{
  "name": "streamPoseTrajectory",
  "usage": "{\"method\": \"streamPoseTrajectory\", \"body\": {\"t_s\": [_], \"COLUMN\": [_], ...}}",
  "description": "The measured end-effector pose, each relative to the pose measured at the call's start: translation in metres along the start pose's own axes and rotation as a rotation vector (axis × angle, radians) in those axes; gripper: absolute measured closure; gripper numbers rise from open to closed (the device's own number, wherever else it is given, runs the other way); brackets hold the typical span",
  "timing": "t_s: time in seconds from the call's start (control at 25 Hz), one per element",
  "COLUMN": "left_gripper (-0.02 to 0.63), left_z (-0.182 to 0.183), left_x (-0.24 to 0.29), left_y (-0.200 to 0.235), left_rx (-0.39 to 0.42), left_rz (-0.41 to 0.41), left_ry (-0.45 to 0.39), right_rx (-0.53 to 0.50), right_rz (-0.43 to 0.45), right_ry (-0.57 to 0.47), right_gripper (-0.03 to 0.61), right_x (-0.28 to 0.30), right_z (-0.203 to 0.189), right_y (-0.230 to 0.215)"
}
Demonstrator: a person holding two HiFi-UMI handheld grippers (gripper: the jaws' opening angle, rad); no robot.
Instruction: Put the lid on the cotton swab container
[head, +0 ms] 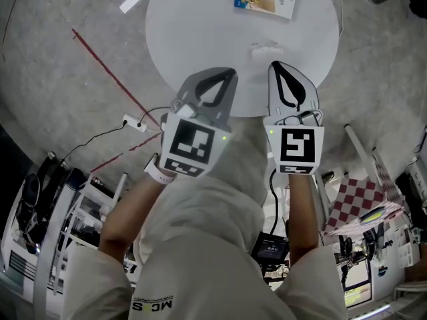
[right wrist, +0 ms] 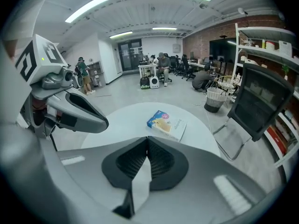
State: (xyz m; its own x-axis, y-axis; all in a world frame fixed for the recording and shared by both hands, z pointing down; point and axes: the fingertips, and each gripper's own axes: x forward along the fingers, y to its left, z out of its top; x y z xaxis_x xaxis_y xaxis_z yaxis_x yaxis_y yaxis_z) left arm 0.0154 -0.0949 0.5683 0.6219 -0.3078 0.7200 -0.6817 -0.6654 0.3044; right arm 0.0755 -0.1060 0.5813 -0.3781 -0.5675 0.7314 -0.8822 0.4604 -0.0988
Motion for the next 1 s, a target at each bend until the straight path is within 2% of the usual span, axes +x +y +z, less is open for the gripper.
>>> {"method": "streamPoseTrajectory", "body": {"t_s": [1.0], "left_gripper": [0.614], "left_z": [-0.007], "left_x": [0.009], "left_y": [0.01], "left_rx": [-0.018], "left_rz": [-0.011], "left_ry": [-0.003], "right_rx": [0.048], "right_rz": [-0.003], "right_ry": [0.072], "right_gripper": [0.578], "right_x": [0.034], "right_z": [-0.013], "right_y": [-0.005]}}
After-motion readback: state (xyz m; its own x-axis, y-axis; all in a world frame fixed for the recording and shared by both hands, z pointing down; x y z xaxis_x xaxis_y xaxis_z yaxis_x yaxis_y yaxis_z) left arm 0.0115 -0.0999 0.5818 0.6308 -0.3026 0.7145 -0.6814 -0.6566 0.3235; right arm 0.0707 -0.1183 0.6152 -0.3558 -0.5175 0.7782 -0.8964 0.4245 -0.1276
